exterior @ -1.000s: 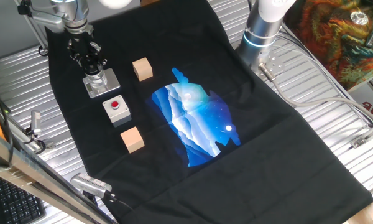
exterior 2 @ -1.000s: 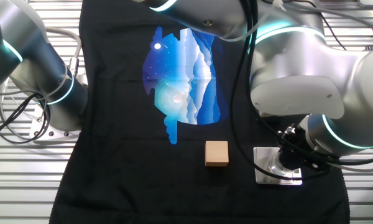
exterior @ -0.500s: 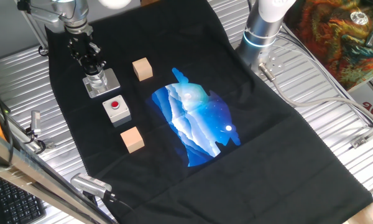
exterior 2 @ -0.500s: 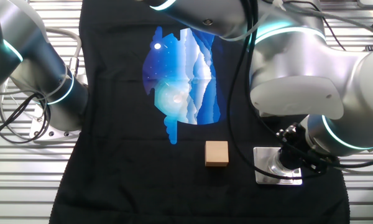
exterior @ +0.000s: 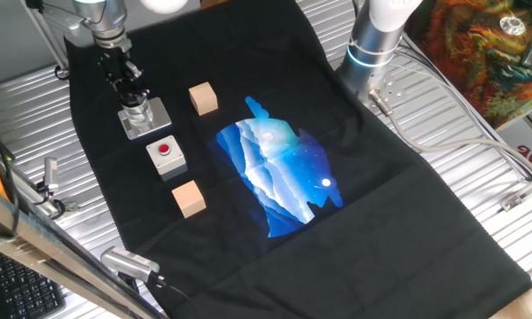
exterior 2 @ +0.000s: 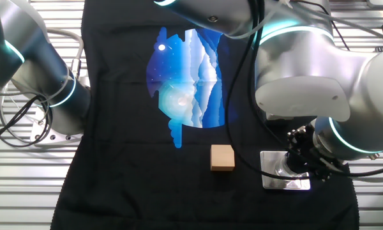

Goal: Screw the lid onto the jar

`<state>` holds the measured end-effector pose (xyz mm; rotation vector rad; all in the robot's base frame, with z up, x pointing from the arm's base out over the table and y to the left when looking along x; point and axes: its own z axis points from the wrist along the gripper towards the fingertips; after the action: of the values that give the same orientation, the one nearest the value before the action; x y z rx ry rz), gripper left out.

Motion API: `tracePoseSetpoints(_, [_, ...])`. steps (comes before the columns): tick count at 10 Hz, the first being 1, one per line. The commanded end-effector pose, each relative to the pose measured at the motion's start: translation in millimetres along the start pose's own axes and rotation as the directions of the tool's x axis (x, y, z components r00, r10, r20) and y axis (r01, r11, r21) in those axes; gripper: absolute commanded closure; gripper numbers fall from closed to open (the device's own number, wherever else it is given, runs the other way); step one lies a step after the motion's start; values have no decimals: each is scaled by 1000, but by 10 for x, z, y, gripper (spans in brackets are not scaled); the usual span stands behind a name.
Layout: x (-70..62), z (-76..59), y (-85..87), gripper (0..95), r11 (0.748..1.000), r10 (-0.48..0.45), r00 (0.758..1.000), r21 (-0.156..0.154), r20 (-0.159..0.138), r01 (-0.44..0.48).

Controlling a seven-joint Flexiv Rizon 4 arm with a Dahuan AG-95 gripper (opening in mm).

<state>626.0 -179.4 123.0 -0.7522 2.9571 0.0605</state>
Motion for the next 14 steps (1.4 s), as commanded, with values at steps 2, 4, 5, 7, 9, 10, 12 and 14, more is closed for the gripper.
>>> tracePoseSetpoints(2, [4, 1, 3, 950, 1000, 14, 1000, 4, 6, -14])
tracePoseSetpoints(4, [3, 1, 3, 950, 1000, 7, 1000, 4, 7, -7])
tracePoseSetpoints(5, [2, 0, 3, 950, 1000, -3, 1000, 1, 5, 3])
tracePoseSetpoints(7, [-3, -3, 5, 760, 999, -45, 999, 1, 1, 45])
tracePoseSetpoints(9, [-8, -5, 6, 380, 995, -98, 995, -4, -1, 98])
tracePoseSetpoints(10, [-10, -6, 7, 380, 994, -111, 994, -5, -1, 111])
tracePoseSetpoints(12, [-11, -5, 7, 190, 993, -122, 993, -3, -2, 122])
tracePoseSetpoints(14, [-11, -3, 6, 0, 990, -141, 990, -2, -1, 141])
